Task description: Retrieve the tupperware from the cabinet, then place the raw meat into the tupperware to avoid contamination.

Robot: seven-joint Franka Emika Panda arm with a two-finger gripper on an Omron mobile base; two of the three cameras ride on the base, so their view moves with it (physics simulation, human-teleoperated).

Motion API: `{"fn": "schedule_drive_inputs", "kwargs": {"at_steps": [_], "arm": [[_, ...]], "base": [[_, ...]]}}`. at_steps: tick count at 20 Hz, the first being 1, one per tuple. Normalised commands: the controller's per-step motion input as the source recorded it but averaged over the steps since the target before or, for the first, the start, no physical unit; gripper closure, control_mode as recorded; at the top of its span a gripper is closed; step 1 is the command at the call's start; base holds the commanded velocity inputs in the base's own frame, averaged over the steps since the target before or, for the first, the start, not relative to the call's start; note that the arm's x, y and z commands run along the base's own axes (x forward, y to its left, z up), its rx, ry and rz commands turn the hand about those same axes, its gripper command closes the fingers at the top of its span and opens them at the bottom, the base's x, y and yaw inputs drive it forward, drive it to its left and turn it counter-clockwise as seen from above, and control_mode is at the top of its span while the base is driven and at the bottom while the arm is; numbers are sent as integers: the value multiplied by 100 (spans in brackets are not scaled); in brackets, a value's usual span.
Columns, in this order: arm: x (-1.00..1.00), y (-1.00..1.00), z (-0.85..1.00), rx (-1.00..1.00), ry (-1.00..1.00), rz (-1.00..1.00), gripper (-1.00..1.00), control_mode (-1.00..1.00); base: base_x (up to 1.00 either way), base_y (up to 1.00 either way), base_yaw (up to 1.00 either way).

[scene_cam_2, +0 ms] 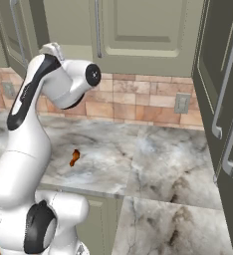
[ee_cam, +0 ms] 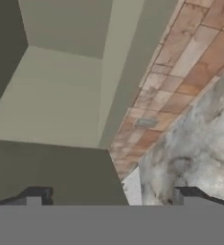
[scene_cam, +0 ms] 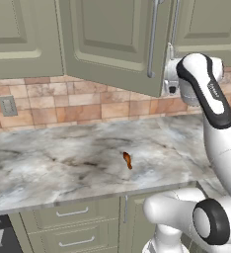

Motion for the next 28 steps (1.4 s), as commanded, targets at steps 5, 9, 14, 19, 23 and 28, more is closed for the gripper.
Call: {"fn": "schedule_drive_inputs", "kwargs": {"at_steps": [5, 9, 14, 19, 23, 28], "arm": [[-2, 62, -11, 7, 11, 24, -100, -100], [-13, 67, -14, 5, 9, 25, -100, -100], [-19, 73, -18, 4, 6, 23, -100, -100], [-19, 86, -22, 3, 3, 20, -100, -100], [-9, 79, -19, 1, 0, 12, -100, -100], [0, 44, -7, 0, 0, 0, -100, -100]], "base": [[0, 0, 0], [0, 0, 0], [0, 0, 0], [0, 0, 0], [0, 0, 0], [0, 0, 0]]}}
